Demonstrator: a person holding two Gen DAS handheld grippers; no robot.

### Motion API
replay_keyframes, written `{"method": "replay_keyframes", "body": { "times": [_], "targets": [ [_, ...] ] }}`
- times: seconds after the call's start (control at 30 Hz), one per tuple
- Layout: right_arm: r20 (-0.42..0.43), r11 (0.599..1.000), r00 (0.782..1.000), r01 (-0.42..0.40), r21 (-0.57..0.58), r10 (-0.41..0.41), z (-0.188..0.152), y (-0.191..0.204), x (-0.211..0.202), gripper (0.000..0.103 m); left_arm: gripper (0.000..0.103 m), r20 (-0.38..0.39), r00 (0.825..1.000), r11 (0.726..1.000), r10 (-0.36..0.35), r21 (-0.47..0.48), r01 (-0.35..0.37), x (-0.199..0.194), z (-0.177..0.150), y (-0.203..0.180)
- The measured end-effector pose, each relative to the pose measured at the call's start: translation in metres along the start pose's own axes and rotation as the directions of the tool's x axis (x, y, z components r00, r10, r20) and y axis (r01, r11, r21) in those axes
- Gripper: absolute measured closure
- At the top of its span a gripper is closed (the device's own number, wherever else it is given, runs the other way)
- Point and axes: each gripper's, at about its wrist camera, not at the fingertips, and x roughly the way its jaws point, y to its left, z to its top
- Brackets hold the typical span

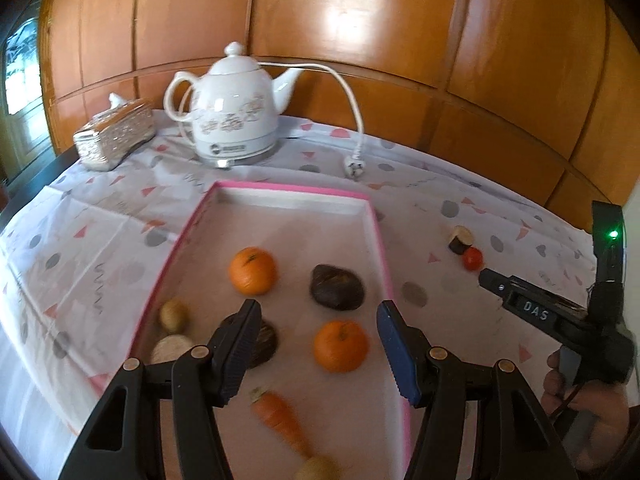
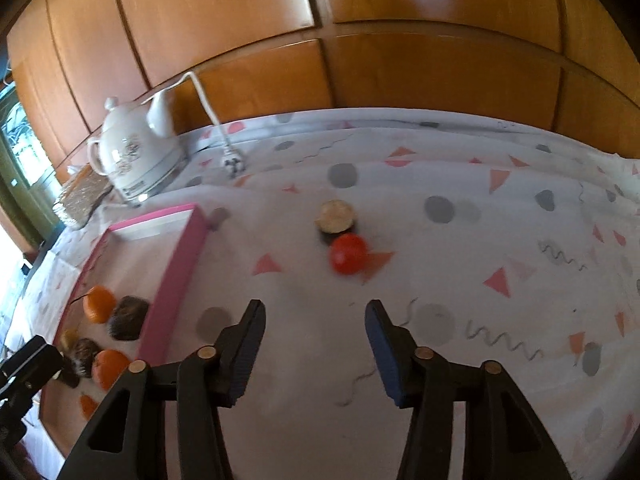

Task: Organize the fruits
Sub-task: 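Grasp the red tomato with the right tool, then grasp the second wooden log stump with the left tool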

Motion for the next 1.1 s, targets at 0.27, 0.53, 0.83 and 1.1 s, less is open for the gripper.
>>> {"method": "replay_keyframes", "body": {
  "times": [0.27, 0.53, 0.83, 1.1],
  "targets": [
    [-0.009, 0.999, 0.999, 0.03, -0.01, -0.031, 0.017, -0.014, 0.019, 0.06, 0.042, -0.027, 0.999, 0.999, -0.033, 0.023, 0.033, 0.03, 0.024, -0.033],
    [-0.039, 0.998, 0.998, 0.043, -0.054, -0.045, 0.032, -0.015, 0.05, 0.063, 0.043, -0.072, 0.996, 0.997, -0.053, 0.044, 0.056, 0.071, 0.046, -0.062],
    [-0.025, 0.993, 0.998, 0.059, -0.101, -0.062, 0.033, -0.02, 0.057, 0.075, 0.044, -0.122, 0.99, 0.994, -0.075, 0.071, 0.084, 0.107, 0.054, -0.093],
    [-0.012, 0.988, 0.991, 0.134, -0.082, -0.135, 0.036, -0.045, 0.051, 0.075, 0.045, -0.156, 0.982, 0.987, -0.11, 0.096, 0.126, 0.134, 0.057, -0.121]
  ]
}}
